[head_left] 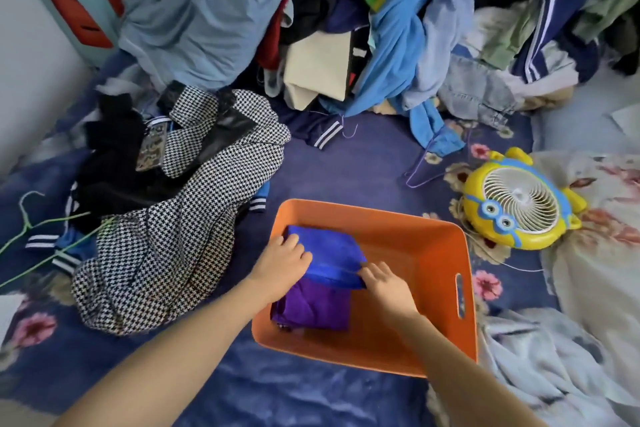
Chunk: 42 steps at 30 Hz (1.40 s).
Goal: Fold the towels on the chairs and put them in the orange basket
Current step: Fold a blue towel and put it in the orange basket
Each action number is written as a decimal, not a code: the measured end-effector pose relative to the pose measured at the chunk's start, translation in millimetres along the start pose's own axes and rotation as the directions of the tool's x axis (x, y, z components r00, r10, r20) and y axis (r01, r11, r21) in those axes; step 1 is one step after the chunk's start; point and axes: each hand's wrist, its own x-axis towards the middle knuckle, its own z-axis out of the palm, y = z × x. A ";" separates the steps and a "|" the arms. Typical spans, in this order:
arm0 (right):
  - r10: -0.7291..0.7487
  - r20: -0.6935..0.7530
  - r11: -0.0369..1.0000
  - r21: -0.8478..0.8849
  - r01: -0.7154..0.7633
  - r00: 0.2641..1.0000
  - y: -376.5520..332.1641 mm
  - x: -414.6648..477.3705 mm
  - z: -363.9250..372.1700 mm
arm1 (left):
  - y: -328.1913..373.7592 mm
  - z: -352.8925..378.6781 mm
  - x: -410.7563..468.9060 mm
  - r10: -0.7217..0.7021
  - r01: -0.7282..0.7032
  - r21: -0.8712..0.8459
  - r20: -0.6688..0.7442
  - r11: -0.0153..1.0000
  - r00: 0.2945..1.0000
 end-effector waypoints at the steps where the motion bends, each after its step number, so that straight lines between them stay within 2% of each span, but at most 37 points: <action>1: -0.045 0.097 0.997 -0.054 0.050 0.994 -3.2 5.4 18.1 | 8.2 15.8 0.6 -0.001 0.001 -0.002 0.066 1.000 0.998; 3: -0.079 0.286 0.984 -0.132 0.121 0.955 -10.9 12.1 51.2 | 24.1 42.0 -0.3 0.024 -0.019 -0.024 0.226 1.000 0.974; 5: -0.118 0.409 0.970 -0.150 0.194 0.905 -11.1 16.8 81.2 | 42.2 70.0 1.0 0.001 0.030 -0.070 0.407 0.997 0.913; 9: -0.089 0.517 0.976 -0.125 0.178 0.851 -6.5 17.5 112.5 | 64.6 95.5 -4.9 -0.042 0.066 -0.027 0.529 0.997 0.848; 11: -0.084 0.501 0.977 -0.127 0.169 0.861 -8.2 20.9 112.6 | 67.0 98.8 -3.5 -0.059 0.098 -0.046 0.535 0.994 0.843; 15: -0.026 0.372 0.985 -0.148 0.087 0.928 -12.3 37.6 107.1 | 63.4 98.4 8.7 -0.132 0.228 -0.182 0.426 0.956 0.895; 17: 0.040 0.380 0.986 -0.163 0.025 0.924 -12.3 44.0 107.7 | 56.6 103.2 11.9 -0.145 0.249 -0.200 0.425 0.948 0.893; 20: 0.042 0.458 0.981 -0.187 0.049 0.888 -13.4 53.3 109.2 | 50.7 115.1 16.6 -0.144 0.252 -0.156 0.499 0.955 0.855; 22: 0.042 0.451 0.980 -0.191 0.050 0.892 -12.6 57.7 105.6 | 51.4 116.4 21.5 -0.161 0.269 -0.140 0.518 0.953 0.840; 28: 0.006 0.336 0.970 -0.230 0.076 0.942 5.9 26.5 75.0 | 61.3 83.8 4.8 -0.170 0.278 -0.191 0.443 0.942 0.880; 29: 0.002 0.315 0.965 -0.250 0.081 0.949 11.1 20.1 68.6 | 59.1 79.1 -0.5 -0.190 0.285 -0.191 0.402 0.939 0.896; 31: -0.022 0.287 0.954 -0.280 0.106 0.958 17.1 2.5 44.1 | 51.9 65.0 -12.5 -0.249 0.296 -0.198 0.232 0.935 0.940; 34: 0.009 0.215 0.946 -0.319 0.062 0.977 17.0 -24.2 0.5 | 40.4 41.4 -33.0 -0.262 0.272 -0.201 0.078 0.941 0.962; 38: -0.052 0.068 0.921 -0.382 0.074 0.996 5.4 -45.3 -58.7 | 32.1 -2.6 -62.3 -0.333 0.314 -0.215 -0.063 0.925 0.941; 39: -0.059 0.072 0.908 -0.410 0.083 0.996 3.5 -45.6 -72.1 | 29.8 -13.7 -69.8 -0.364 0.340 -0.212 -0.087 0.916 0.927; 42: -0.208 -0.041 0.868 -0.469 0.165 0.977 -6.0 -48.6 -101.5 | 27.1 -42.8 -98.1 -0.460 0.425 -0.207 -0.174 0.881 0.871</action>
